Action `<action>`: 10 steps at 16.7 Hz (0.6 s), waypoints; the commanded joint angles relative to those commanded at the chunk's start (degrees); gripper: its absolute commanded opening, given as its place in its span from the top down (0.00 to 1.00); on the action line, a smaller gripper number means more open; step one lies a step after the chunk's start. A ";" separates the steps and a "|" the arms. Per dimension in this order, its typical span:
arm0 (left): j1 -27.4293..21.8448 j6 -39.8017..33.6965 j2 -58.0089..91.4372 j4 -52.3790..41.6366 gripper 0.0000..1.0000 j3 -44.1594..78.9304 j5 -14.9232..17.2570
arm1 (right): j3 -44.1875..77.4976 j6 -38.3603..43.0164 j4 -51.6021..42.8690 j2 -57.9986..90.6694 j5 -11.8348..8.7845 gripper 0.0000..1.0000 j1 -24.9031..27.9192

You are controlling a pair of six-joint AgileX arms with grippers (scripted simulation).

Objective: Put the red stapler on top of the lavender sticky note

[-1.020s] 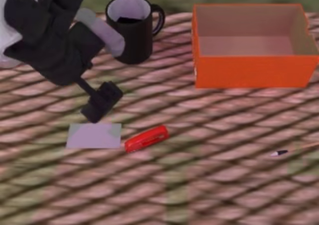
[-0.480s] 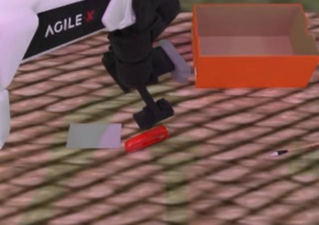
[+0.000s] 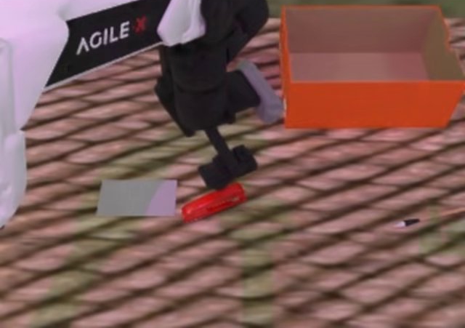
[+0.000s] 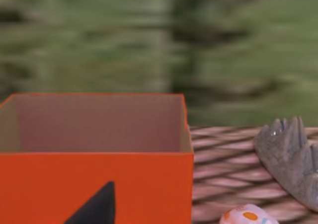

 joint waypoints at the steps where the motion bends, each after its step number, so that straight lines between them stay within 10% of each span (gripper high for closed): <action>1: -0.06 0.07 0.26 0.74 0.00 -0.59 0.00 | 0.00 0.00 0.00 0.00 0.00 0.00 0.00; 10: -0.12 0.25 6.60 18.70 0.00 -12.10 0.06 | 0.00 0.00 0.00 0.00 0.00 0.00 0.00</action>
